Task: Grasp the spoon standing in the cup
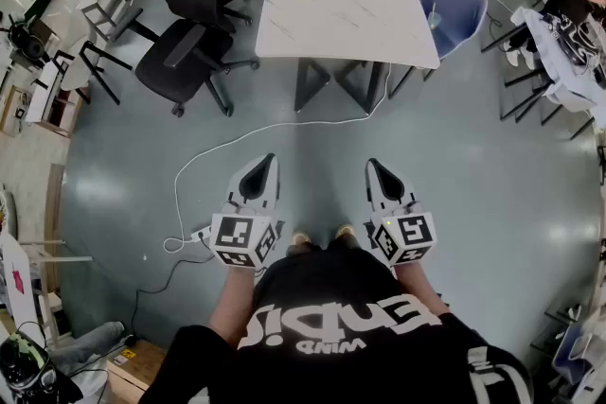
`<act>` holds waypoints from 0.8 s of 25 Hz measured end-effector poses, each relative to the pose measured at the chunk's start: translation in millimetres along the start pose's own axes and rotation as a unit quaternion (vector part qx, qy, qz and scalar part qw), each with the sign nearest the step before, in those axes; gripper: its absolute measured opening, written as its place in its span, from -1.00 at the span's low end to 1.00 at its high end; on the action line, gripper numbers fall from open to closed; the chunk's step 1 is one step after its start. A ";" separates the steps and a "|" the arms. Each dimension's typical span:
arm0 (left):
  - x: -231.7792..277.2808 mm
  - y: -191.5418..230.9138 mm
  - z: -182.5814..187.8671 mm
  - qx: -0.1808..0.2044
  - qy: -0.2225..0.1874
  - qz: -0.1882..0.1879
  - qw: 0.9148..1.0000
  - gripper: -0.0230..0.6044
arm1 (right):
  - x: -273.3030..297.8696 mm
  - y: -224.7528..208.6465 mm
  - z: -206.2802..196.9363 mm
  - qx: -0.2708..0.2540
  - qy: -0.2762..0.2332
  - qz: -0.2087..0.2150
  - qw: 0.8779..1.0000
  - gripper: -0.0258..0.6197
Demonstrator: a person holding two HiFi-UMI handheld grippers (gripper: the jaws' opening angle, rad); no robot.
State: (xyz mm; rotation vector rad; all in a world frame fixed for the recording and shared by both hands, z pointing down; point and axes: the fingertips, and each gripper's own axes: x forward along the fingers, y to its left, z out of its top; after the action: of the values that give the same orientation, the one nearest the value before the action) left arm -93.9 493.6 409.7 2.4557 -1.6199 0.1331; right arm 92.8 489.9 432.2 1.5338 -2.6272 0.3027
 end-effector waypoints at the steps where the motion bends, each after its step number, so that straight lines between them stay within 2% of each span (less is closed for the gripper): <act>1: 0.5 1.7 -0.3 -0.002 0.001 -0.004 1.000 -0.88 | 1.2 1.8 0.0 0.002 -0.002 0.000 1.000 -0.88; 13: -12.3 23.6 -6.1 -0.014 -0.001 -0.024 1.000 -0.88 | 2.3 36.0 2.7 0.014 -0.027 0.006 1.000 -0.88; 20: -4.4 31.6 -3.7 -0.003 -0.003 -0.020 1.000 -0.88 | 12.5 28.1 -1.9 0.021 -0.021 -0.003 1.000 -0.88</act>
State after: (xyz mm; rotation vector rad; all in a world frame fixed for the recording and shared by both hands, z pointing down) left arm -124.4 486.3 416.1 2.4844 -1.5701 0.1140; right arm 62.1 493.1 432.6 1.5760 -2.6647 0.3309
